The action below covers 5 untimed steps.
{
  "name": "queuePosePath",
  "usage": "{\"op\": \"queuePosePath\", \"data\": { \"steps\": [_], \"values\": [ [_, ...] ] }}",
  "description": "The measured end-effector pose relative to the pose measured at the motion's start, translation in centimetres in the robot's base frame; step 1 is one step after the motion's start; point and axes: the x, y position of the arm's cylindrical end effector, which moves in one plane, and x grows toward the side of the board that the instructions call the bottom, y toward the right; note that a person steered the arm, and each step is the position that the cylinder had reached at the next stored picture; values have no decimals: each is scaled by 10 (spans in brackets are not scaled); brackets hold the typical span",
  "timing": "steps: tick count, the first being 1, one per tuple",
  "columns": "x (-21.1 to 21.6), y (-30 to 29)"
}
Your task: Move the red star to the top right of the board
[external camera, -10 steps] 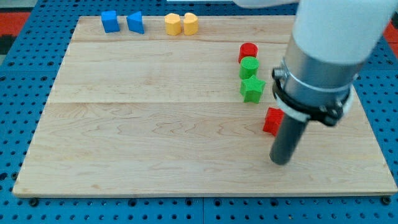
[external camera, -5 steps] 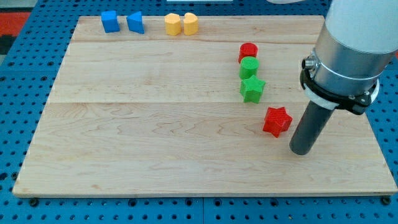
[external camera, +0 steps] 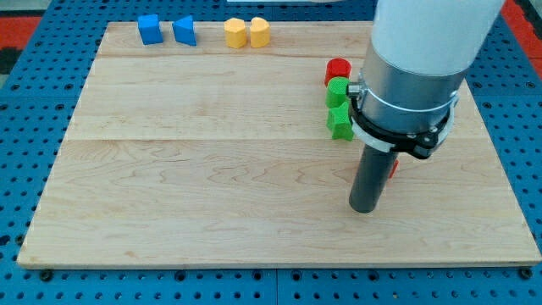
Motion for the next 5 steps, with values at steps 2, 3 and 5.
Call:
{"op": "queuePosePath", "data": {
  "steps": [2, 3, 5],
  "values": [
    [-62, 30],
    [-68, 57],
    [-130, 77]
  ]
}}
